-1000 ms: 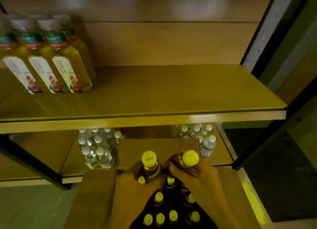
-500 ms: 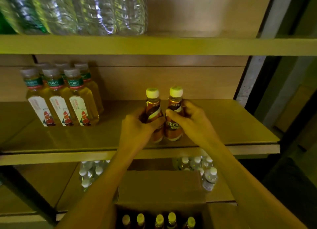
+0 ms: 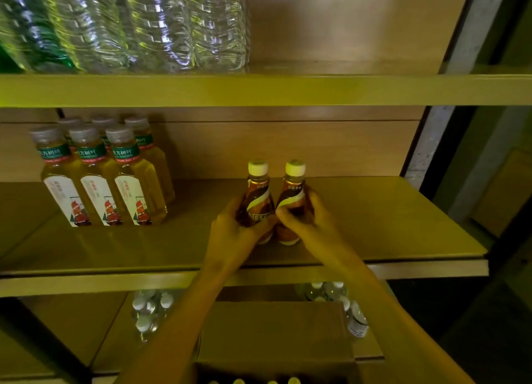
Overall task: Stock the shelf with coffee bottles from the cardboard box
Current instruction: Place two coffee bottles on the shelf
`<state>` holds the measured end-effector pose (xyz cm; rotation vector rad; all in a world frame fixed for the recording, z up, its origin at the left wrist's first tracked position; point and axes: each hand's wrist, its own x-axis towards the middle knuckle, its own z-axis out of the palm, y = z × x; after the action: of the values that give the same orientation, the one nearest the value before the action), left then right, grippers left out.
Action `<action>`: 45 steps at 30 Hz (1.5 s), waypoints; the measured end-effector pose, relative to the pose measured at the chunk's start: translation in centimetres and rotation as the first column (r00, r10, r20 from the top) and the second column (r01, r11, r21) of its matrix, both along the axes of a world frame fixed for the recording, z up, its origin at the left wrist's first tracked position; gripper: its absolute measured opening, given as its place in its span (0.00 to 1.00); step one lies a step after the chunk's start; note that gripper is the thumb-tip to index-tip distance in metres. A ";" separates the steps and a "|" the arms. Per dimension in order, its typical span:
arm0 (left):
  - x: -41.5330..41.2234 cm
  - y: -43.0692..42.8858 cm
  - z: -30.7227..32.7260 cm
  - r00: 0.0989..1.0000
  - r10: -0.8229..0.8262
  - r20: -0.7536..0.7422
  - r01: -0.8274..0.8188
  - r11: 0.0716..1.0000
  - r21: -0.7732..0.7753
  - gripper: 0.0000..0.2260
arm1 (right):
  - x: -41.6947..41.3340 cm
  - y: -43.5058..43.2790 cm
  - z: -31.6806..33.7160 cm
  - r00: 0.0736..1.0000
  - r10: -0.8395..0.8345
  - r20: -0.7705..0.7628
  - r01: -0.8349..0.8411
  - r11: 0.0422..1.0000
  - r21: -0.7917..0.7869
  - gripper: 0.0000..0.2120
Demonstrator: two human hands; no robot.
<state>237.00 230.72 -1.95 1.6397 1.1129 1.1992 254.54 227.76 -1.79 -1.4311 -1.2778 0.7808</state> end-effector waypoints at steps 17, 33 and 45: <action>1.2 0.0 -1.2 0.971 0.192 -0.145 -0.179 0.979 0.100 0.27 | -2.1 0.5 -2.4 0.918 -0.271 0.288 0.263 0.962 0.068 0.28; 4.5 15.3 0.1 0.945 0.189 -0.267 -0.210 0.976 -0.054 0.23 | -0.4 15.8 -1.2 0.922 -0.267 0.281 0.263 0.963 0.055 0.26; 5.0 19.4 -0.6 0.940 0.169 -0.296 -0.187 0.982 -0.033 0.23 | 0.8 19.6 -1.6 0.919 -0.252 0.303 0.240 0.968 0.079 0.27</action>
<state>242.03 250.11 -2.53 1.7369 1.4958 1.0427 255.32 247.35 -3.44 -1.6906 -1.3041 0.3663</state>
